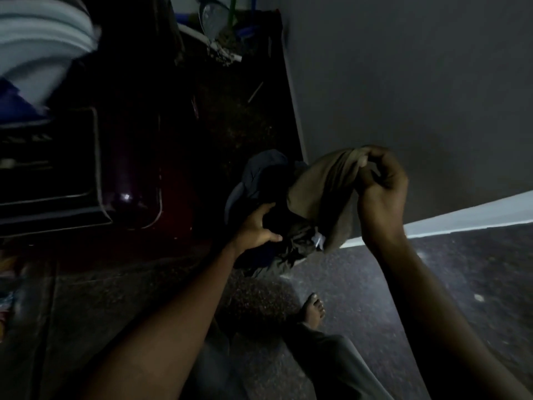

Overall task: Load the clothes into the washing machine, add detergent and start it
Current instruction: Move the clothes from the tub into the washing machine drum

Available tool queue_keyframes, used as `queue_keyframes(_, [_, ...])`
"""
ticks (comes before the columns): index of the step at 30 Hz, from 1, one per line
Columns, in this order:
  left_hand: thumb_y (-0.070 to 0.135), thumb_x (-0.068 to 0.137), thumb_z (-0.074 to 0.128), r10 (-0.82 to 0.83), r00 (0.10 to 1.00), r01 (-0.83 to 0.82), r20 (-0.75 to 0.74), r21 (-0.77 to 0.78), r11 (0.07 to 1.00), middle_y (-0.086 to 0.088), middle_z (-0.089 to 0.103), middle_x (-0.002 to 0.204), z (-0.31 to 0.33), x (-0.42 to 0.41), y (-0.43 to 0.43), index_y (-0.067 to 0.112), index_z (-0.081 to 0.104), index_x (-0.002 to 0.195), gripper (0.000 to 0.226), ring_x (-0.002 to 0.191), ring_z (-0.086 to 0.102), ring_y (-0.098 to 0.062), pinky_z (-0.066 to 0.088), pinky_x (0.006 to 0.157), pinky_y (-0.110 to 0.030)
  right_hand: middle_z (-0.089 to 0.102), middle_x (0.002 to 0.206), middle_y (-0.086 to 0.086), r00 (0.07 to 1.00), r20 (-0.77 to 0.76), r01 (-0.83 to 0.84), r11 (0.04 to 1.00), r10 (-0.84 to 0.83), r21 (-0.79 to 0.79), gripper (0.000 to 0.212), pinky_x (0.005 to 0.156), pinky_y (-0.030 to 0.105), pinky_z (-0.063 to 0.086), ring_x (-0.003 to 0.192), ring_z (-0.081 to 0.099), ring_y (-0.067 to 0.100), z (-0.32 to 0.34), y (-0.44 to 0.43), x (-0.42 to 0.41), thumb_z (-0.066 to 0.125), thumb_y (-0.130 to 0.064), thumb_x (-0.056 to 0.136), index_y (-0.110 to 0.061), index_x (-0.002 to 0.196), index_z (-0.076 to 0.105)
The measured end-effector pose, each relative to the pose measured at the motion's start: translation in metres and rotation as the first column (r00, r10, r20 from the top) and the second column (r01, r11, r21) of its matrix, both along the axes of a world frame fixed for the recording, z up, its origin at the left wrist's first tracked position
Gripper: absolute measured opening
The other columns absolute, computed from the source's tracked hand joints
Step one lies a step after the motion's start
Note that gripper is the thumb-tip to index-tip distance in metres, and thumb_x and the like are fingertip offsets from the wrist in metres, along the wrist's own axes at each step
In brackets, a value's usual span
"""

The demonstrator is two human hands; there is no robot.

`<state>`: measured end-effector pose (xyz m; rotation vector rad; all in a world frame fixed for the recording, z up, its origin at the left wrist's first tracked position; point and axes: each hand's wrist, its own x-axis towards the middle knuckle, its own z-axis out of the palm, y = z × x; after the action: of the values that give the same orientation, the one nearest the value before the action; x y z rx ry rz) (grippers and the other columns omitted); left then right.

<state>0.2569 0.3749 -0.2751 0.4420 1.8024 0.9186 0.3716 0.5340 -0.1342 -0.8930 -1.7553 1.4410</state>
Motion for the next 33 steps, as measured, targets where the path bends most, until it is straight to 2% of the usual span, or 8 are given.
queue_keyframes(5, [0.009,0.067,0.090,0.019,0.993,0.014,-0.117,0.273,0.962,0.012,0.048,0.129,0.110,-0.001,0.025,0.013,0.039,0.145,0.094,0.119,0.045,0.000,0.035,0.080,0.006,0.062,0.084,-0.005,0.995,-0.063,-0.075,0.997,0.075,0.011,0.019,0.075,0.020,0.047,0.080,0.059,0.001,0.077,-0.017,-0.015,0.048,0.005,0.092,-0.009,0.095,0.061])
queue_keyframes(10, [0.010,0.074,0.084,0.246,0.968,-0.251,0.055,0.302,0.920,-0.007,0.068,0.090,0.181,-0.006,0.048,0.005,0.064,0.118,0.049,0.070,0.063,-0.011,0.051,0.069,-0.025,0.065,0.090,0.000,0.974,-0.142,-0.179,0.984,0.175,-0.014,0.024,0.073,0.026,0.049,0.085,0.062,0.010,0.139,-0.020,-0.017,0.049,0.006,0.093,-0.012,0.097,0.063])
queue_keyframes(16, [0.012,0.083,0.070,0.287,0.944,-0.215,-0.163,0.357,0.909,-0.008,0.068,0.114,0.250,-0.027,0.038,0.008,0.066,0.120,0.037,0.107,0.065,-0.022,0.053,0.090,-0.032,0.066,0.095,-0.002,0.973,0.131,-0.217,0.949,0.191,0.227,0.024,0.078,0.037,0.056,0.089,0.066,0.016,0.174,0.002,0.007,0.052,0.001,0.092,-0.021,0.096,0.061])
queue_keyframes(18, [0.016,0.091,0.063,0.272,0.926,-0.167,-0.260,0.364,0.916,-0.004,0.070,0.105,0.269,-0.032,0.033,0.012,0.069,0.112,0.022,0.100,0.064,-0.016,0.050,0.080,-0.024,0.062,0.106,-0.002,0.915,0.368,-0.288,0.908,0.166,0.306,0.037,0.081,0.031,0.054,0.098,0.064,0.021,0.181,0.008,0.016,0.051,0.009,0.085,-0.024,0.097,0.063])
queue_keyframes(20, [0.013,0.095,0.056,0.241,0.900,-0.107,-0.362,0.353,0.929,0.000,0.069,0.100,0.285,-0.036,0.030,0.013,0.070,0.106,0.018,0.094,0.062,-0.011,0.044,0.070,-0.018,0.058,0.118,-0.005,0.889,0.411,-0.323,0.914,0.203,0.246,0.049,0.079,0.017,0.050,0.110,0.061,0.021,0.191,0.008,0.018,0.049,0.013,0.076,-0.026,0.101,0.064])
queue_keyframes(23, [0.011,0.093,0.053,0.095,0.853,0.074,-0.512,0.300,0.951,-0.001,0.069,0.094,0.302,-0.039,0.029,0.014,0.066,0.095,0.014,0.092,0.063,-0.014,0.045,0.069,-0.023,0.054,0.133,-0.014,0.904,0.282,-0.359,0.929,0.322,0.092,0.047,0.092,0.029,0.050,0.118,0.054,0.010,0.211,-0.010,-0.001,0.061,-0.015,0.082,-0.031,0.126,0.058])
queue_keyframes(26, [0.013,0.088,0.058,0.058,0.811,0.116,-0.582,0.257,0.959,-0.002,0.069,0.102,0.310,-0.045,0.027,0.022,0.063,0.107,0.021,0.097,0.065,-0.021,0.051,0.080,-0.031,0.057,0.125,-0.010,0.794,0.485,-0.525,0.816,0.368,0.241,0.046,0.086,0.024,0.044,0.110,0.055,0.008,0.218,-0.023,-0.032,0.068,-0.033,0.087,-0.026,0.130,0.054])
queue_keyframes(33, [0.015,0.073,0.082,0.270,0.878,-0.074,-0.395,0.447,0.892,-0.002,0.066,0.123,0.320,-0.061,-0.001,0.018,0.056,0.132,0.065,0.112,0.063,-0.014,0.051,0.094,-0.029,0.068,0.096,0.009,0.866,0.456,-0.459,0.689,0.206,0.561,0.013,0.067,0.023,0.039,0.086,0.062,0.022,0.260,-0.035,-0.083,0.063,-0.005,0.084,-0.008,0.095,0.068])
